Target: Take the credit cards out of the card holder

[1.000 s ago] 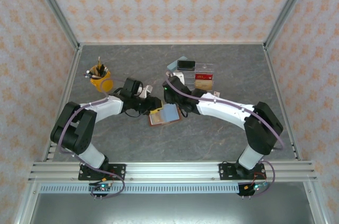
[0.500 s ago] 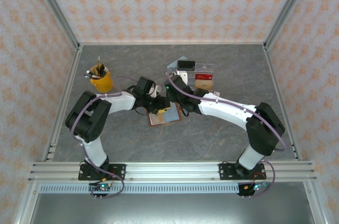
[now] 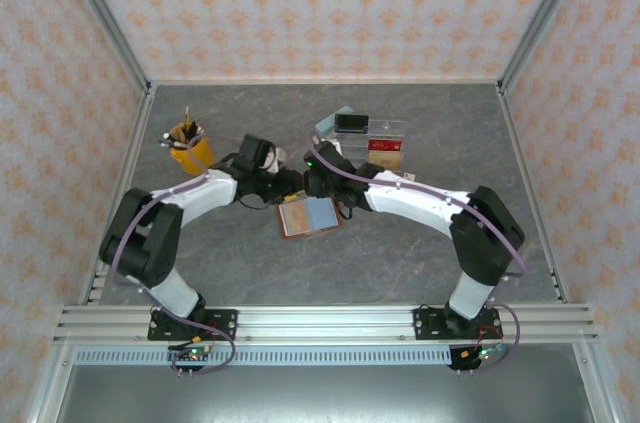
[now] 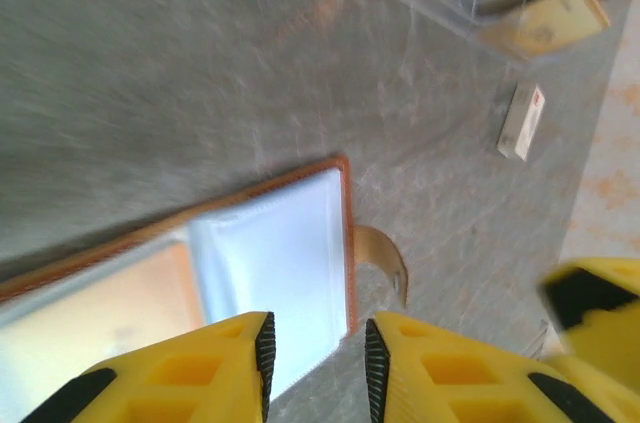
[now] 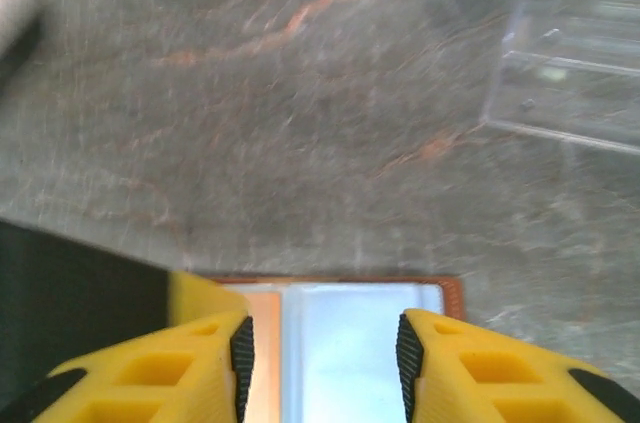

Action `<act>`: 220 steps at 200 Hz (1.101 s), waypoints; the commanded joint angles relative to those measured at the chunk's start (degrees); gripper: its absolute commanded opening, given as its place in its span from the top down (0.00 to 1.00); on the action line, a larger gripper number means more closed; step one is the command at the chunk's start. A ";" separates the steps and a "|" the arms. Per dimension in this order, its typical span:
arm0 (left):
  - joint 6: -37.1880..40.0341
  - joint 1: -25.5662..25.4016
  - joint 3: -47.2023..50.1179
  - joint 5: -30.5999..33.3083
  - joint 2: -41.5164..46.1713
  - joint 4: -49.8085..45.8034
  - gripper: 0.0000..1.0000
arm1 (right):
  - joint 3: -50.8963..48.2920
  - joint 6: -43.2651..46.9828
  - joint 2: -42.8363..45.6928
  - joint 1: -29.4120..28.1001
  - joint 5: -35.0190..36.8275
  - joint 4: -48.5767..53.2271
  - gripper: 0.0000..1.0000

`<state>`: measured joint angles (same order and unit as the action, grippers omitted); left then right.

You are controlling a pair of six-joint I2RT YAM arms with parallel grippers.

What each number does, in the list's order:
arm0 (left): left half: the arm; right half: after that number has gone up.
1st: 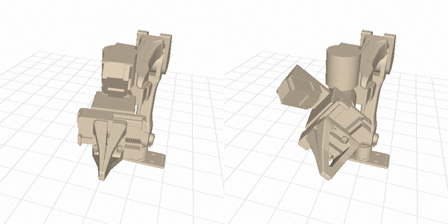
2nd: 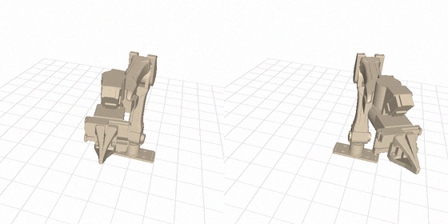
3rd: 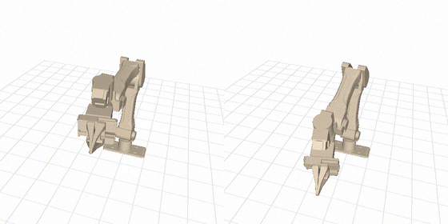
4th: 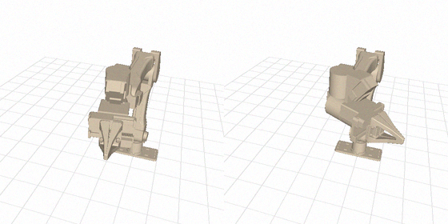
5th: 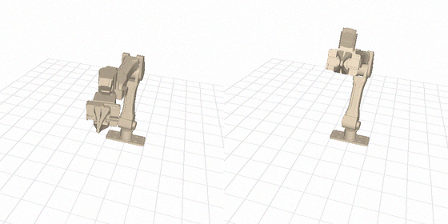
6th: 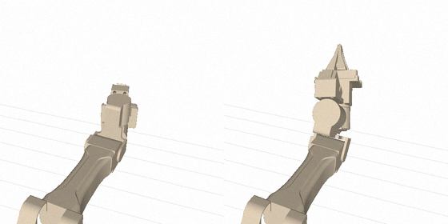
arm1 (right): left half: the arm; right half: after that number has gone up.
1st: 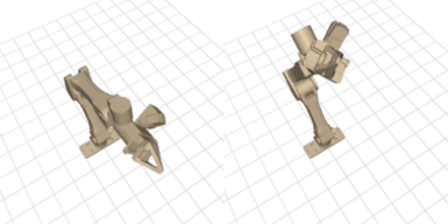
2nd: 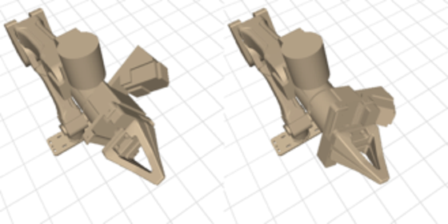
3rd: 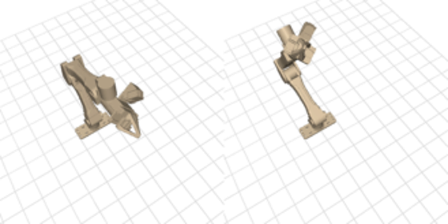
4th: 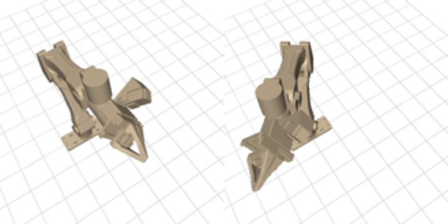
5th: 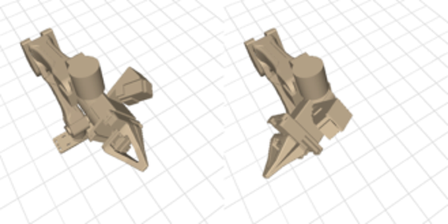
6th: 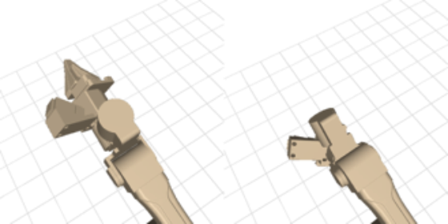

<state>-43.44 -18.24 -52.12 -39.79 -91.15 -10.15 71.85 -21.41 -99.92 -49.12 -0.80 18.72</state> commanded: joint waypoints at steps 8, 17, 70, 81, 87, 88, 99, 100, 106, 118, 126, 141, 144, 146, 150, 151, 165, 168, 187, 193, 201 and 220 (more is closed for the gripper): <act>-0.01 6.24 4.31 4.66 4.63 -6.30 0.65 | 5.81 5.30 -6.34 -2.13 -6.33 8.28 0.51; -0.23 7.96 5.64 5.09 5.61 -6.62 0.64 | 7.59 6.12 -8.59 -2.52 -6.94 10.41 0.49; 0.46 10.15 8.04 6.13 8.62 -9.25 0.54 | 14.46 6.81 -17.57 -2.59 -7.77 18.98 0.45; 0.51 10.20 8.18 5.22 8.50 -9.01 0.54 | 15.12 6.86 -18.77 -2.64 -7.22 20.28 0.45; 0.62 10.16 8.27 4.24 8.30 -8.49 0.54 | 15.64 6.82 -19.47 -2.58 -6.67 21.06 0.45; 0.63 10.16 8.31 4.04 8.24 -8.44 0.54 | 15.66 6.82 -19.54 -2.61 -6.59 21.12 0.45; 0.77 10.09 8.37 2.34 7.72 -7.67 0.54 | 16.44 6.85 -20.96 -2.54 -5.77 22.51 0.48; 0.79 10.08 8.36 2.21 7.69 -7.59 0.54 | 16.50 6.88 -21.08 -2.55 -5.70 22.59 0.48; 0.89 10.07 8.47 1.24 7.37 -7.20 0.55 | 16.85 6.89 -21.74 -2.55 -5.26 23.24 0.49; 1.03 9.91 8.80 -0.22 6.88 -6.32 0.56 | 17.28 6.89 -22.88 -2.47 -4.58 23.94 0.55; 1.00 9.74 9.00 -0.75 6.63 -5.91 0.58 | 17.52 6.84 -23.53 -2.55 -4.22 24.43 0.59; 1.07 9.22 9.34 -1.40 6.27 -5.28 0.61 | 17.71 6.75 -24.40 -2.51 -4.08 24.67 0.64; 1.15 9.11 9.27 -1.50 6.13 -5.23 0.62 | 17.67 6.78 -24.56 -2.47 -4.12 24.62 0.65; 1.21 8.97 9.24 -1.58 6.09 -5.23 0.62 | 17.68 6.74 -24.61 -2.47 -4.19 24.66 0.65; 1.25 8.72 9.19 -1.69 5.93 -5.27 0.63 | 17.56 6.73 -24.70 -2.39 -4.29 24.60 0.66; 1.25 8.65 9.16 -1.69 5.92 -5.29 0.63 | 17.54 6.73 -24.75 -2.38 -4.34 24.52 0.66; 1.56 7.60 8.82 -1.95 5.24 -5.16 0.64 | 17.15 6.59 -24.77 -2.29 -4.75 23.85 0.68; 1.60 7.37 8.73 -2.07 5.10 -5.14 0.65 | 16.99 6.56 -24.79 -2.16 -5.00 23.67 0.69; 1.96 5.55 7.73 -2.16 3.61 -5.05 0.66 | 16.22 6.34 -24.56 -1.79 -6.42 22.48 0.72; 1.96 5.00 7.45 -1.97 3.27 -5.05 0.67 | 15.82 6.37 -24.47 -1.56 -6.92 21.98 0.73; 1.96 4.38 7.01 -1.72 2.60 -4.96 0.68 | 15.38 6.30 -24.31 -1.36 -7.59 21.41 0.74; 1.54 3.50 6.34 -1.17 1.01 -4.42 0.69 | 14.28 6.03 -23.82 -0.78 -8.93 20.14 0.76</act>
<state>-43.00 -13.67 -43.90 -40.69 -88.49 -15.66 89.58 -14.92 -121.36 -51.37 -9.08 38.13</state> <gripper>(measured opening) 0.319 0.251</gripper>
